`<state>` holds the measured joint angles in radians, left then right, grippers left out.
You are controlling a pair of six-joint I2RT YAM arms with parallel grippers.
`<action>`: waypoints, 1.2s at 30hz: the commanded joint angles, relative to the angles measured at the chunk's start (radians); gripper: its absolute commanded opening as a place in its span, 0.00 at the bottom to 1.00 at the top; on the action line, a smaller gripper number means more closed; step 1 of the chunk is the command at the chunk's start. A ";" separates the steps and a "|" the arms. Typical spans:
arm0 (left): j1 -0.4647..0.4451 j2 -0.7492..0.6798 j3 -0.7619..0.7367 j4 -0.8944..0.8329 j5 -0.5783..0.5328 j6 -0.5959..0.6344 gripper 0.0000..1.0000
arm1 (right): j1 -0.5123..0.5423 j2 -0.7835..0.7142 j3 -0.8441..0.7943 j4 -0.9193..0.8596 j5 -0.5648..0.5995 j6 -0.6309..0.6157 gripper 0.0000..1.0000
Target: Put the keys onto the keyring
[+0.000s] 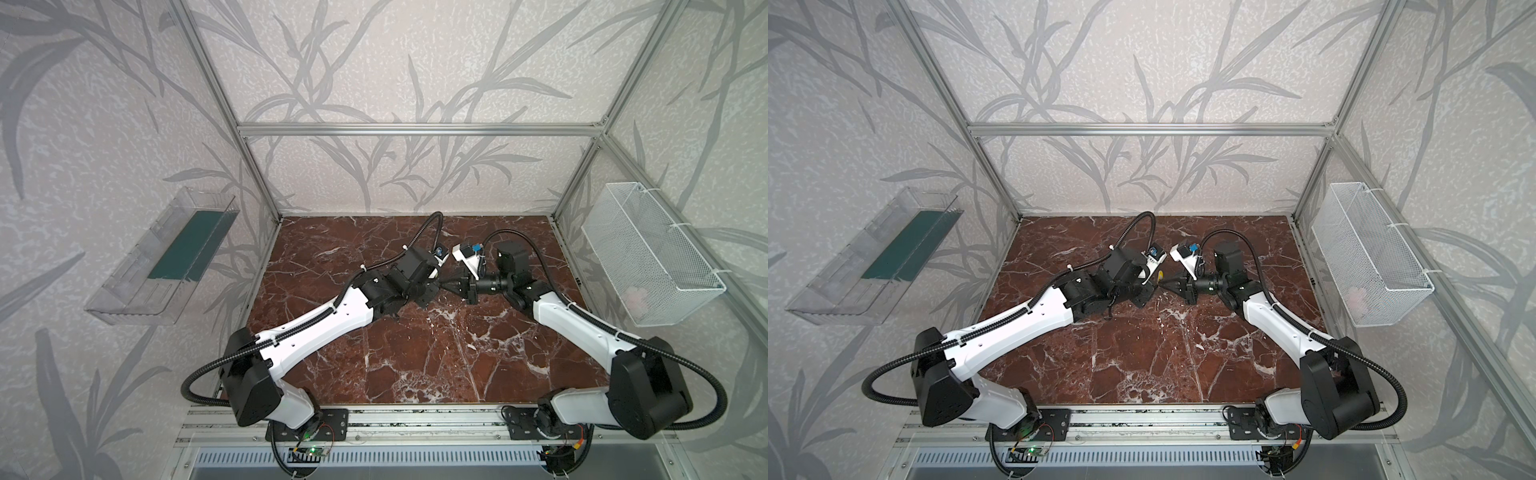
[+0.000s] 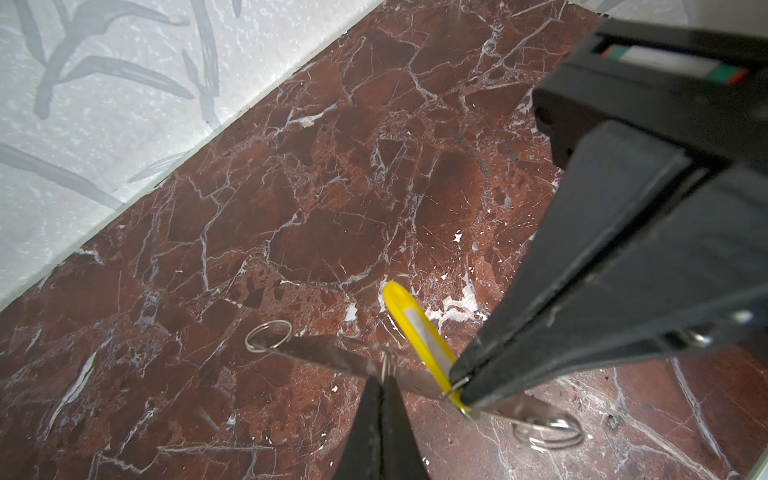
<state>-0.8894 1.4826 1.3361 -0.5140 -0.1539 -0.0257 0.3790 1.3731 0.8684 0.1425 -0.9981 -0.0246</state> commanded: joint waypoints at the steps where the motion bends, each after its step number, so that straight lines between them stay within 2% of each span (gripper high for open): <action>1: -0.005 -0.046 -0.001 0.038 0.025 0.000 0.00 | 0.004 0.001 0.034 -0.008 0.015 -0.009 0.00; 10: -0.019 -0.049 -0.006 0.037 0.075 0.013 0.00 | 0.006 0.009 0.050 -0.003 0.014 -0.007 0.00; 25: -0.037 -0.032 0.012 0.019 0.059 0.026 0.00 | 0.006 0.009 0.057 0.001 0.031 0.002 0.00; 36: -0.045 -0.066 -0.018 0.065 0.053 0.036 0.00 | 0.011 0.031 0.079 -0.071 0.082 -0.014 0.00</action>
<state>-0.9157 1.4582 1.3285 -0.4946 -0.1154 -0.0025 0.3847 1.3849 0.9123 0.0940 -0.9459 -0.0280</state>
